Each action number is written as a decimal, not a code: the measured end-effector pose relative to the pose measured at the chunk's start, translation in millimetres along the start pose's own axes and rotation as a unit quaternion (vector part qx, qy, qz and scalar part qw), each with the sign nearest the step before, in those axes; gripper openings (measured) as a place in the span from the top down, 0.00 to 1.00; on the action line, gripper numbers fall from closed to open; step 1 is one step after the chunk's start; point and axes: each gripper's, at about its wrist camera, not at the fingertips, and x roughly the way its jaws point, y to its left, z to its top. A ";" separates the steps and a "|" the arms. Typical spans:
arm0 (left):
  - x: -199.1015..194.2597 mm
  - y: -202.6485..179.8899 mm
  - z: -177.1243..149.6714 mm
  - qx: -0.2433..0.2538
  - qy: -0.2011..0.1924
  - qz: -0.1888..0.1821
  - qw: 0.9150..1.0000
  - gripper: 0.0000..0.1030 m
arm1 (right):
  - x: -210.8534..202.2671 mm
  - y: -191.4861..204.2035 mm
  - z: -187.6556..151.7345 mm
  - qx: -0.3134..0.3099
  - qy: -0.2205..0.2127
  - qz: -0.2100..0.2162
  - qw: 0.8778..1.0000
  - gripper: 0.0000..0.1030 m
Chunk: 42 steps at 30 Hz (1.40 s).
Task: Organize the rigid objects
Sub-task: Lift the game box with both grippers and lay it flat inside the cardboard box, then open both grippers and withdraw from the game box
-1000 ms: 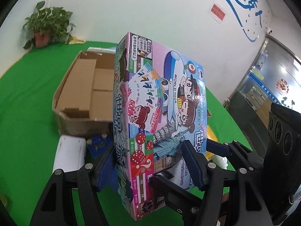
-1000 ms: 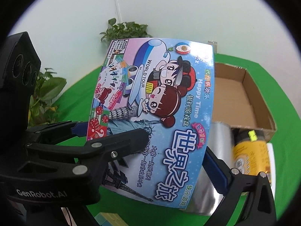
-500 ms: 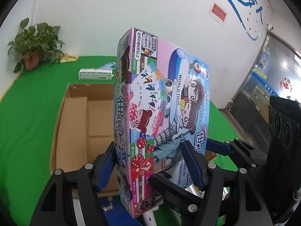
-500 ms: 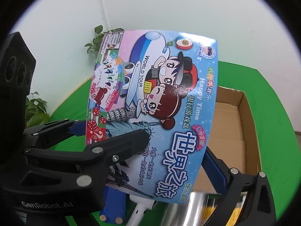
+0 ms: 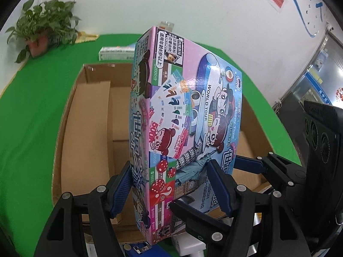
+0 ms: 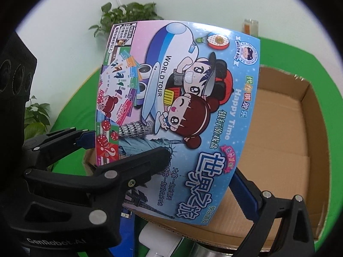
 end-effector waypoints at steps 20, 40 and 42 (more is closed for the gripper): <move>35.5 36.2 -27.0 -0.021 0.028 0.049 0.998 0.51 | 55.0 0.4 -11.1 0.018 0.112 0.013 0.993 0.30; -70.0 30.7 -78.9 0.019 -0.169 0.050 0.984 0.11 | 31.9 -25.9 -17.8 0.036 0.080 -0.003 0.996 0.52; -92.9 21.5 -96.1 0.026 -0.233 0.082 0.969 0.00 | -7.1 -19.1 -32.6 0.008 0.017 -0.055 0.998 0.18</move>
